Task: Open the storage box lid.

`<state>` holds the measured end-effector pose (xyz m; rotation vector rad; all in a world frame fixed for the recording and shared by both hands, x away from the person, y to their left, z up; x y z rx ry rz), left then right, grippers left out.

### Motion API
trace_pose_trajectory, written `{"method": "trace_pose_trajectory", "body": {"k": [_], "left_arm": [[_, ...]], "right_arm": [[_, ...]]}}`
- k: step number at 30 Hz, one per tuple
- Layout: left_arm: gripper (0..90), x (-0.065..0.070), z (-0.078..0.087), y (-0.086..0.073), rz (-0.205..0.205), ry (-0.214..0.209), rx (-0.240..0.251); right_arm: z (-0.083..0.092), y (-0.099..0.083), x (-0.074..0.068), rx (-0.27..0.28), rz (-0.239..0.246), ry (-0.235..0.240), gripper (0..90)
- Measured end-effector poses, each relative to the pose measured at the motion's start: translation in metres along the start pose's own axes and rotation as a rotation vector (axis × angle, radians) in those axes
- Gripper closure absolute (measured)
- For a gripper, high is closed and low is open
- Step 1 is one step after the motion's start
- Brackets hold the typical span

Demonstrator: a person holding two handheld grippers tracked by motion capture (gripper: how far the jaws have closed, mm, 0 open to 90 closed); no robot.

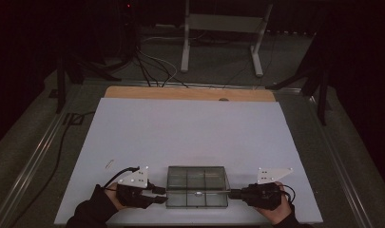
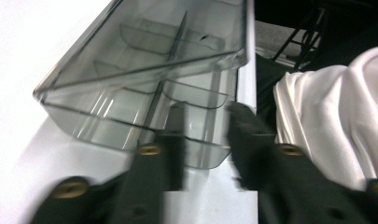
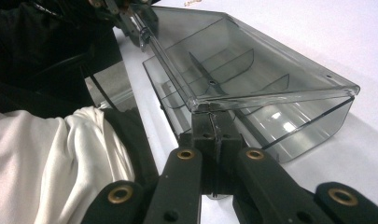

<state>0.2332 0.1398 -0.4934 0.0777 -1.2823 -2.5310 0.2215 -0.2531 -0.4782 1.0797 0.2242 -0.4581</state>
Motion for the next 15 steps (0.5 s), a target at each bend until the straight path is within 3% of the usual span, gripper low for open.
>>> {"method": "trace_pose_trajectory", "body": {"k": [2, 4, 5, 7, 8, 10, 12, 14, 15], "left_arm": [[52.2, 0.0004, -0.0012, -0.0022, 0.016, 0.002, -0.011], [49.5, 0.0013, -0.0014, -0.0021, 0.016, 0.011, -0.007], [38.7, 0.0020, -0.0013, -0.0014, 0.019, 0.016, -0.007], [35.6, 0.0031, -0.0003, 0.0003, 0.017, 0.030, 0.009], [27.0, 0.0030, 0.0000, 0.0011, 0.025, 0.030, 0.012], [24.0, 0.0023, 0.0009, 0.0022, 0.049, 0.023, 0.004], [13.8, 0.0024, 0.0013, 0.0020, 0.043, 0.018, -0.003], [12.7, 0.0024, 0.0021, 0.0022, 0.052, 0.042, 0.001], [7.3, 0.0015, 0.0027, 0.0024, 0.055, 0.041, 0.005]], "right_arm": [[0.0003, 0.0007, 0.0000, 0.006, -0.003, -0.001, 90.0], [0.0005, 0.0010, -0.0002, 0.009, -0.002, -0.001, 90.0], [0.0007, 0.0017, -0.0004, 0.009, -0.001, -0.003, 90.0], [0.0007, 0.0019, -0.0004, 0.010, -0.002, -0.003, 90.0], [0.0006, 0.0024, -0.0003, 0.013, -0.003, -0.003, 90.0], [0.0004, 0.0024, -0.0003, 0.014, -0.002, 0.000, 90.0], [0.0003, 0.0027, -0.0004, 0.015, -0.003, 0.000, 90.0], [0.0005, 0.0032, -0.0006, 0.019, 0.002, -0.004, 90.0], [0.0006, 0.0035, -0.0009, 0.019, 0.000, -0.003, 90.0]]}}
Point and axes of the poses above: each handheld gripper's, and its own axes: z roughly backward along the jaws, y roughly out of its top, x roughly to its right, the point moved 1 cm from there along -z, roughly forward along the jaws, and after that the axes turned 8 degrees about y, right-handed, at the moved point
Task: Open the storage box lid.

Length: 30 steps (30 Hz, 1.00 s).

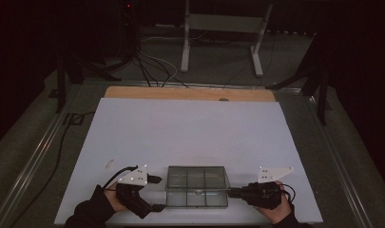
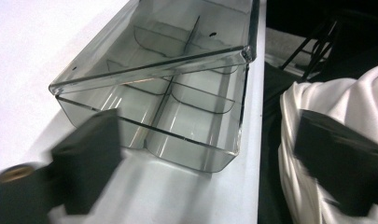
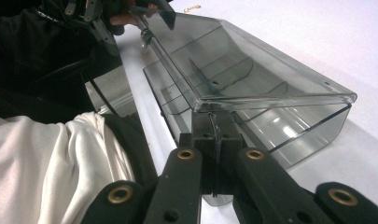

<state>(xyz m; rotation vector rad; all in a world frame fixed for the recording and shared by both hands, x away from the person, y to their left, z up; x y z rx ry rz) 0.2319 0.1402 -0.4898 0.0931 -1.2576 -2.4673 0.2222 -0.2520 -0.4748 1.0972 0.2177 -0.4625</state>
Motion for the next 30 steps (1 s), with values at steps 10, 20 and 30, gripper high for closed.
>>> {"method": "trace_pose_trajectory", "body": {"k": [10, 20, 30], "left_arm": [[1.6, -0.004, 0.003, 0.001, -0.068, 0.064, 0.095], [1.7, -0.006, 0.001, 0.000, -0.147, 0.153, 0.133], [3.4, -0.016, 0.001, 0.003, -0.087, 0.192, 0.130]], "right_arm": [[0.000, 0.002, 0.000, 0.007, -0.003, -0.003, 90.0], [0.000, 0.004, 0.000, 0.017, -0.006, -0.002, 90.0], [0.000, 0.006, -0.001, 0.025, -0.009, -0.001, 90.0]]}}
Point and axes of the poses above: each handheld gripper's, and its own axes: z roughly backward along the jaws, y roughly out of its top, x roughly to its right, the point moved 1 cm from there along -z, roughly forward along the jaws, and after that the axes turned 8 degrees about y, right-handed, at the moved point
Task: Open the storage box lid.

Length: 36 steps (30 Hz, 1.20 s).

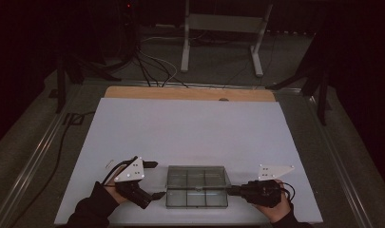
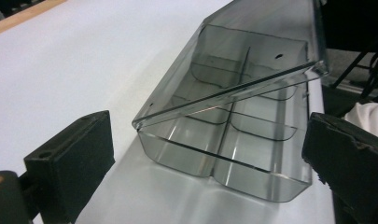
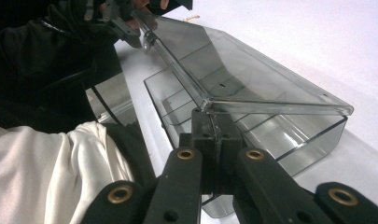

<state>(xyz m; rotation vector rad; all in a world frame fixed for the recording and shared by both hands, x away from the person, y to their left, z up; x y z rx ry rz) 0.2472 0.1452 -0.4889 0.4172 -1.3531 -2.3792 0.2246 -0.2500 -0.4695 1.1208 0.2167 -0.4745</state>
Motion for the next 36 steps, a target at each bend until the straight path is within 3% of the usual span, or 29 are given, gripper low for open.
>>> {"method": "trace_pose_trajectory", "body": {"k": [2, 7, 10, 17, 23, 25, 32, 36], "left_arm": [[3.4, 0.001, -0.001, -0.001, -0.025, 0.027, 0.009], [7.6, 0.003, -0.004, -0.002, -0.054, 0.023, 0.003], [15.2, 0.002, -0.006, -0.002, -0.053, 0.041, 0.004], [21.0, 0.002, -0.011, -0.004, -0.072, 0.063, -0.007], [27.7, 0.002, -0.015, -0.006, -0.088, 0.047, -0.015], [30.8, 0.002, -0.016, -0.006, -0.091, 0.067, -0.020], [39.2, -0.001, -0.017, -0.006, -0.103, 0.062, -0.015], [46.6, -0.003, -0.018, -0.009, -0.153, 0.078, -0.008]], "right_arm": [[0.000, 0.000, 0.000, -0.001, 0.004, -0.003, 90.0], [0.000, 0.000, 0.000, 0.003, 0.002, -0.007, 90.0], [0.000, 0.001, 0.000, 0.008, 0.000, -0.003, 90.0], [0.000, 0.001, 0.000, 0.009, 0.001, -0.008, 90.0], [0.001, 0.002, 0.001, 0.016, 0.002, -0.013, 90.0], [0.001, 0.002, 0.001, 0.016, 0.005, -0.015, 90.0], [0.001, 0.003, 0.001, 0.015, 0.001, -0.012, 90.0], [0.001, 0.003, 0.001, 0.019, 0.002, -0.016, 90.0]]}}
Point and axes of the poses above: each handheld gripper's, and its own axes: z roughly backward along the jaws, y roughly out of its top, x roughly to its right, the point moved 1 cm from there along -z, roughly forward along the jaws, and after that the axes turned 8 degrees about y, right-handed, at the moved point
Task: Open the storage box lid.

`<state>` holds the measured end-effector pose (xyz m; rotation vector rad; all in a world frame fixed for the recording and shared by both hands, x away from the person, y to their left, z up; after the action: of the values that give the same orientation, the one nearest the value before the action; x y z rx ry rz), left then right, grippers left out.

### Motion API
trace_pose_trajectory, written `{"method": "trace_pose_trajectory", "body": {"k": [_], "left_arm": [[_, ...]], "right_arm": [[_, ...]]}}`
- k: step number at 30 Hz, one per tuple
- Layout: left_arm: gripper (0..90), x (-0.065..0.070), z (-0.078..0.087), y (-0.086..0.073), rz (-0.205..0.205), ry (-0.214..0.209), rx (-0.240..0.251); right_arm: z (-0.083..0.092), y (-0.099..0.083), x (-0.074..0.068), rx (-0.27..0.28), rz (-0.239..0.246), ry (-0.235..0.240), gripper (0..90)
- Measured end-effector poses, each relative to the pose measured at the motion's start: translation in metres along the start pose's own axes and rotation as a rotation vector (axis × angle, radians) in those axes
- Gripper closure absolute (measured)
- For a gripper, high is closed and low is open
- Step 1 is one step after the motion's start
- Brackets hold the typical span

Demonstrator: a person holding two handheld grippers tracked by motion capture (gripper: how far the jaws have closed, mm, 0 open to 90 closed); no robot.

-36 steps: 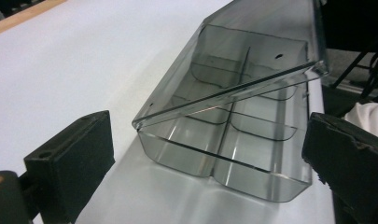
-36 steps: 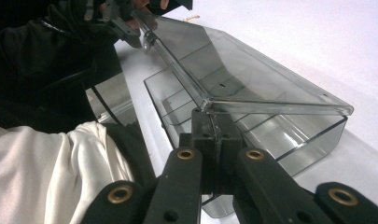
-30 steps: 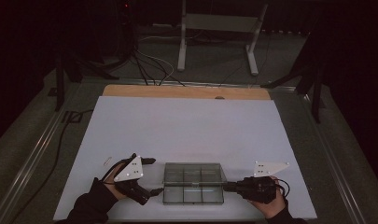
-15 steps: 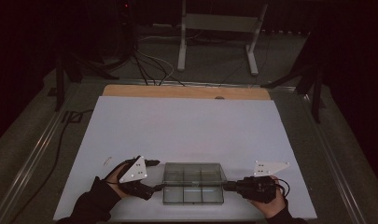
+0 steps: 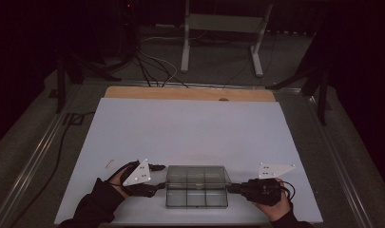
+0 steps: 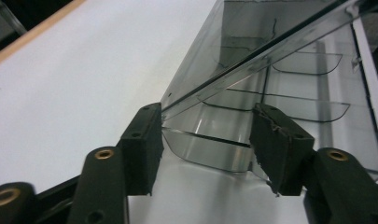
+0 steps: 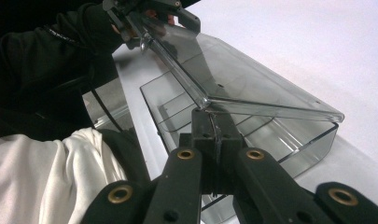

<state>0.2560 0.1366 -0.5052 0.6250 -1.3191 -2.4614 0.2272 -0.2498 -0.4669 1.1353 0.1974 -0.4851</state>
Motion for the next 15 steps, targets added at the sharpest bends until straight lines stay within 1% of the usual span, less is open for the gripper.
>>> {"method": "trace_pose_trajectory", "body": {"k": [3, 4, 5, 6, 8, 10, 12, 13, 15], "left_arm": [[49.4, -0.0018, -0.0004, 0.0003, -0.009, 0.009, 0.011], [50.7, -0.0028, -0.0008, 0.0003, -0.010, 0.001, 0.016], [53.9, -0.0035, -0.0010, 0.0000, -0.025, -0.003, 0.033], [54.2, -0.0042, -0.0012, -0.0005, -0.040, 0.006, 0.051], [56.1, -0.0051, -0.0019, -0.0005, -0.049, 0.011, 0.062], [57.3, -0.0041, -0.0020, -0.0002, -0.078, 0.012, 0.084], [59.7, -0.0026, -0.0022, 0.0009, -0.104, 0.020, 0.090], [59.8, -0.0025, -0.0025, 0.0016, -0.112, 0.025, 0.092], [63.2, -0.0027, -0.0026, 0.0025, -0.121, 0.032, 0.097]], "right_arm": [[-0.0002, 0.0003, 0.0002, 0.002, -0.003, 0.002, 90.0], [-0.0005, 0.0003, 0.0003, 0.001, -0.002, 0.004, 90.0], [-0.0007, 0.0003, 0.0003, 0.000, -0.002, 0.003, 90.0], [-0.0008, 0.0003, 0.0003, 0.000, -0.002, 0.003, 90.0], [-0.0008, 0.0007, 0.0003, 0.001, 0.000, 0.002, 90.0], [-0.0008, 0.0007, 0.0002, 0.001, 0.000, 0.002, 90.0], [-0.0007, 0.0007, 0.0002, 0.000, 0.000, 0.001, 90.0], [-0.0007, 0.0009, 0.0005, 0.003, 0.000, 0.002, 90.0], [-0.0007, 0.0010, 0.0006, 0.002, 0.001, 0.002, 90.0]]}}
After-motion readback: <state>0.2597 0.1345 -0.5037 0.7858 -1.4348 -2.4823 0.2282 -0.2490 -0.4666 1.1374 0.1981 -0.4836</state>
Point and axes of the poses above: each handheld gripper's, and its own axes: z roughly backward along the jaws, y roughly out of its top, x roughly to its right, the point moved 1 cm from there along -z, roughly forward along the jaws, and after that the axes turned 8 degrees about y, right-handed, at the moved point
